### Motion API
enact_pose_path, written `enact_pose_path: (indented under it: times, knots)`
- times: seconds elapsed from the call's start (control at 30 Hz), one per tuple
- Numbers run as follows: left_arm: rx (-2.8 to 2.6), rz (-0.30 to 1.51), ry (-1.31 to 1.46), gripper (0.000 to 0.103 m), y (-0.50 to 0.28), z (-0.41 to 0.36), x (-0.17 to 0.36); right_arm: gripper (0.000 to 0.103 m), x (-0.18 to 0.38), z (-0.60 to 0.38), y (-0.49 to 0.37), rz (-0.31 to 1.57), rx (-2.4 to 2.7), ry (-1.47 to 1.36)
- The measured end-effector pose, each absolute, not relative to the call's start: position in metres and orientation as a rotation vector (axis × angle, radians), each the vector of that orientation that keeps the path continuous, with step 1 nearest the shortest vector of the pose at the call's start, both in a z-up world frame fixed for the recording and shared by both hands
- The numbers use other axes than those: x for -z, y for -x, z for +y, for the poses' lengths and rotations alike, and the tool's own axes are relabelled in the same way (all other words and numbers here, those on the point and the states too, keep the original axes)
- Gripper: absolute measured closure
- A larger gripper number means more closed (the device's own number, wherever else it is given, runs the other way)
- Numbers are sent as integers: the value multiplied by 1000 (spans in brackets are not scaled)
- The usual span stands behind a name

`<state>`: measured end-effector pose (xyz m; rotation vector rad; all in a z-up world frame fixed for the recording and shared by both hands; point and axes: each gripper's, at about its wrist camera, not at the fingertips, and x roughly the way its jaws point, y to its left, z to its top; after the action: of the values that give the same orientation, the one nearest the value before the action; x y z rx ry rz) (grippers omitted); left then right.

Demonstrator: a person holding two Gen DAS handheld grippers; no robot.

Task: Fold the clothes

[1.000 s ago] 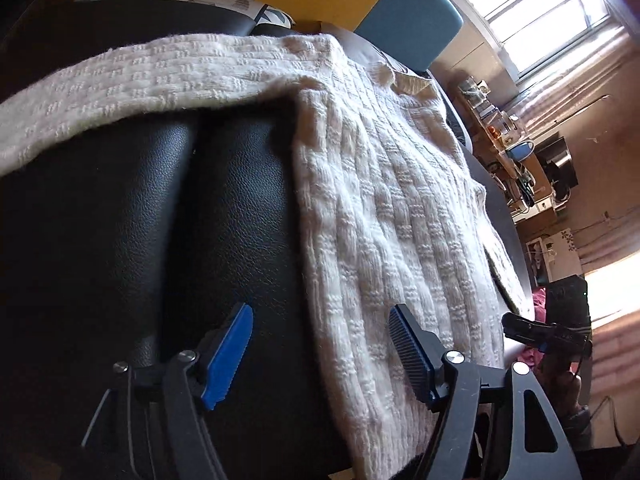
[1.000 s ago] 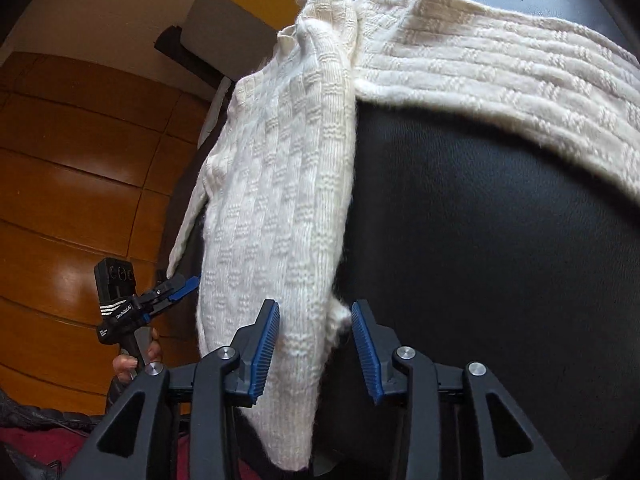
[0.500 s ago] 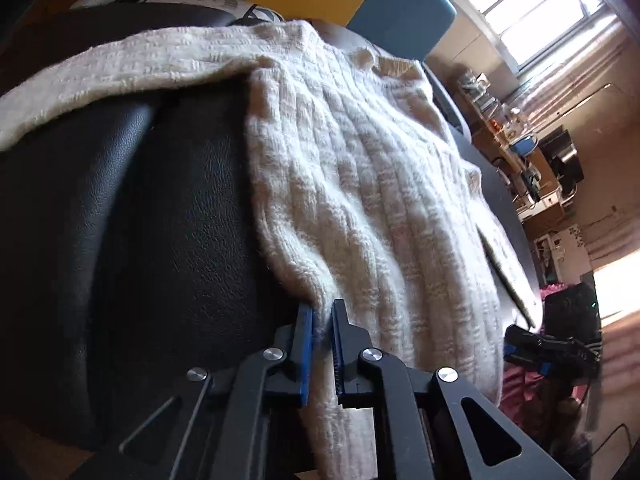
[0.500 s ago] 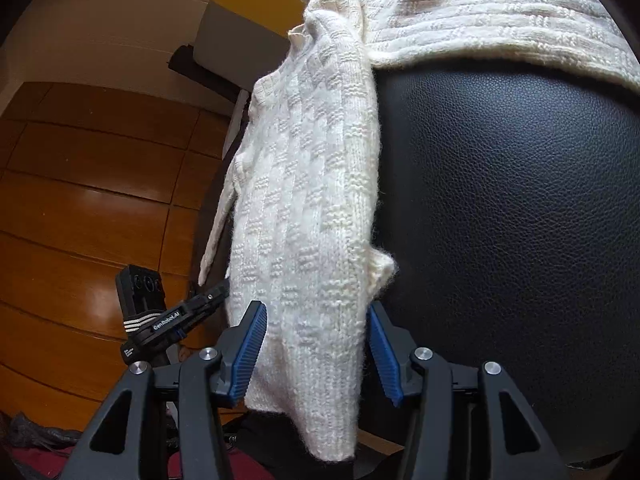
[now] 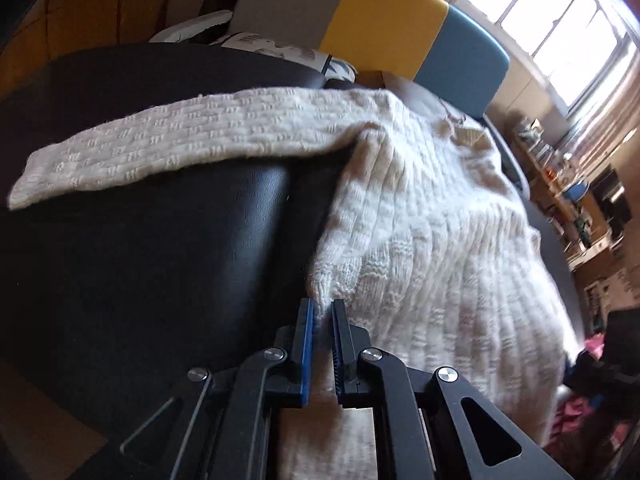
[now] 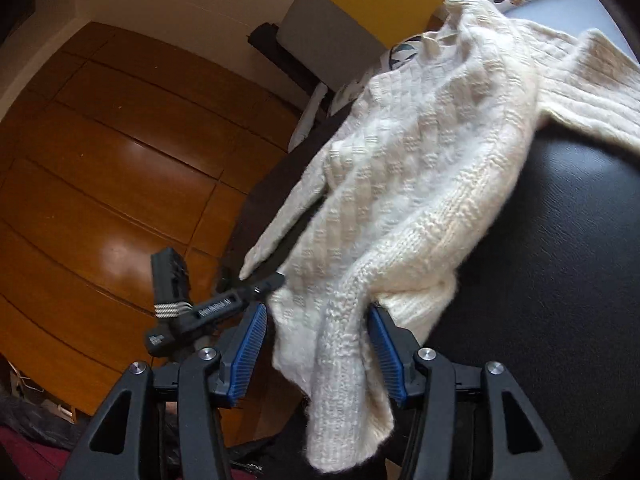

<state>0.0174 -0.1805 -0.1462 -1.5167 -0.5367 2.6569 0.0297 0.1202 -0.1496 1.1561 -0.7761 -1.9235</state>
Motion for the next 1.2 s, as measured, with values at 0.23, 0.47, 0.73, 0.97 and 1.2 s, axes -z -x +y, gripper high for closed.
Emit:
enact_pose_path:
  times: [0.23,0.47,0.73,0.97,1.2]
  knots:
    - [-2679,-416,1571,92,-31,-157,162,50,167,72,12,-715,1880,-1306]
    - [-2733,-559,1500,90,-31,-174,141,50,174,68,26,-770,1827,-1347]
    - [-2400,-543,1222,51,-38,-129,100,50,195,75,37,-1015,1715,-1383]
    - [-2422,-391,1506,56,-26,-116,149,50,205,94,42,-1193,1554,-1382]
    - [-2394,-545,1532,54,-28,-134,162,49,205,145,8,-1261,1627,-1364]
